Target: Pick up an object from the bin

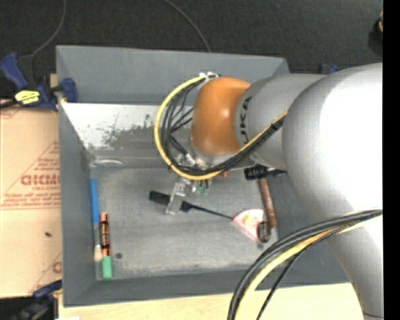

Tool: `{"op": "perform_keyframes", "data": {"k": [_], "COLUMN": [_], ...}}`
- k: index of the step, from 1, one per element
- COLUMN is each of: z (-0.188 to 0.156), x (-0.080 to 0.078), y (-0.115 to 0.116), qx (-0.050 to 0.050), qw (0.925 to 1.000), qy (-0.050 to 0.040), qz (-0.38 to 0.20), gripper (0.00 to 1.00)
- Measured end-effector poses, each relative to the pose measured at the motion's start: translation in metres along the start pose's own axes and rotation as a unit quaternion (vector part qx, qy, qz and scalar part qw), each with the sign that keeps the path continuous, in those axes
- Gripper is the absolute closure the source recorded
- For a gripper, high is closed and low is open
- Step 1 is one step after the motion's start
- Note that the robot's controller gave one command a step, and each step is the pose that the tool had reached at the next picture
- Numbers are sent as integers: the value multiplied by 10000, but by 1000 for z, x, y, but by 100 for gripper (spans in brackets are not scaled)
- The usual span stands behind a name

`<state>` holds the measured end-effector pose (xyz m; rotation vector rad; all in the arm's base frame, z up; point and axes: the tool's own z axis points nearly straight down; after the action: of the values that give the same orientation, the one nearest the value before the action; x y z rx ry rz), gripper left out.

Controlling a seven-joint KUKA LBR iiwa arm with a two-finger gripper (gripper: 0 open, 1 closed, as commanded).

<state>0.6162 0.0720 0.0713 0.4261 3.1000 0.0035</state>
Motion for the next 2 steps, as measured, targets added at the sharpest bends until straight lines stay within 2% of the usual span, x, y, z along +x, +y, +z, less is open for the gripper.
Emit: {"op": "perform_keyframes", "data": {"k": [1, 2], "z": [1, 1], "x": [32, 32], "y": [10, 10], "qx": [-17, -17], "qw": [9927, 9927], "qy": [31, 31], "qz": [-1203, -1203], "gripper": [100, 100]}}
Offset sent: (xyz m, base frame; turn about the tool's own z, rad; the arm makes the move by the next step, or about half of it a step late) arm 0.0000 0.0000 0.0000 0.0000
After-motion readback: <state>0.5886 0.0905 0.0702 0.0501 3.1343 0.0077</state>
